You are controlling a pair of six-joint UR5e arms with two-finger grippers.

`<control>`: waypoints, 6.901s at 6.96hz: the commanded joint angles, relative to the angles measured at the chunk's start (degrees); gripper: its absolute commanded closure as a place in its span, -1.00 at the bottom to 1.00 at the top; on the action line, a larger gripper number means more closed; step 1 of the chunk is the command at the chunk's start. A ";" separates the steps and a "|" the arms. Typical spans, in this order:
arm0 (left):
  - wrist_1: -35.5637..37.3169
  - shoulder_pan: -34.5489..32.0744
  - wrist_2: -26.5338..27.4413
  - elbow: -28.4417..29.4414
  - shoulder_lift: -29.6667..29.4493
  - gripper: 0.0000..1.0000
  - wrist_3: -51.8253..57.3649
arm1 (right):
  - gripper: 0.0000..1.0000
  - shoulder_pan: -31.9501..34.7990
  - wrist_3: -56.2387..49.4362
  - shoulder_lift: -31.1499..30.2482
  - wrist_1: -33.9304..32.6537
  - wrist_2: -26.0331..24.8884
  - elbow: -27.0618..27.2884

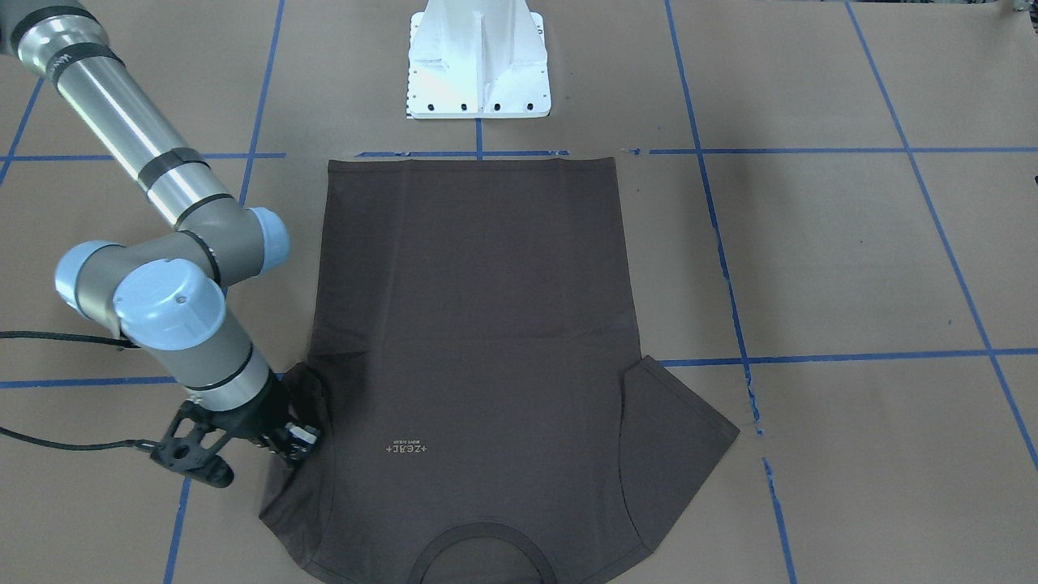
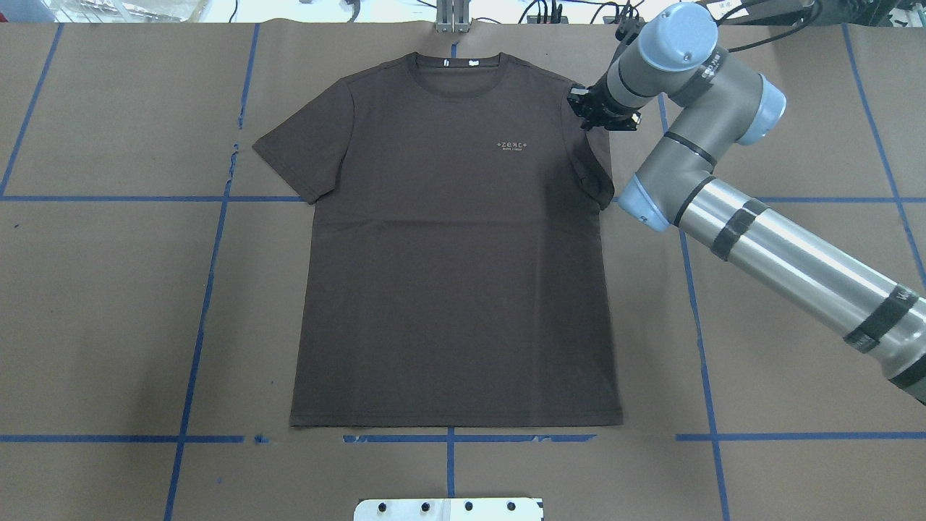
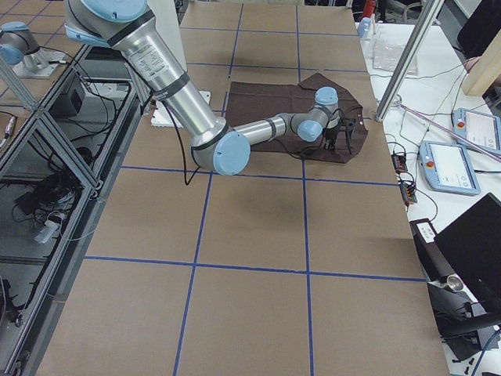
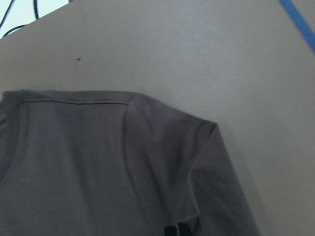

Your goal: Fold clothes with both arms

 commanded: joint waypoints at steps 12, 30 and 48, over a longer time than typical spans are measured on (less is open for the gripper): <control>-21.41 37.38 34.98 23.32 -34.85 -0.95 -72.87 | -1.00 3.05 1.04 -18.91 0.93 8.05 29.38; -25.11 45.12 40.72 41.29 -54.73 1.00 -85.90 | -1.00 1.21 1.21 -20.24 1.28 5.78 29.21; -26.52 55.23 40.54 5.53 -35.58 -0.52 -94.68 | 1.00 -43.27 32.59 -47.31 -2.66 -31.15 56.73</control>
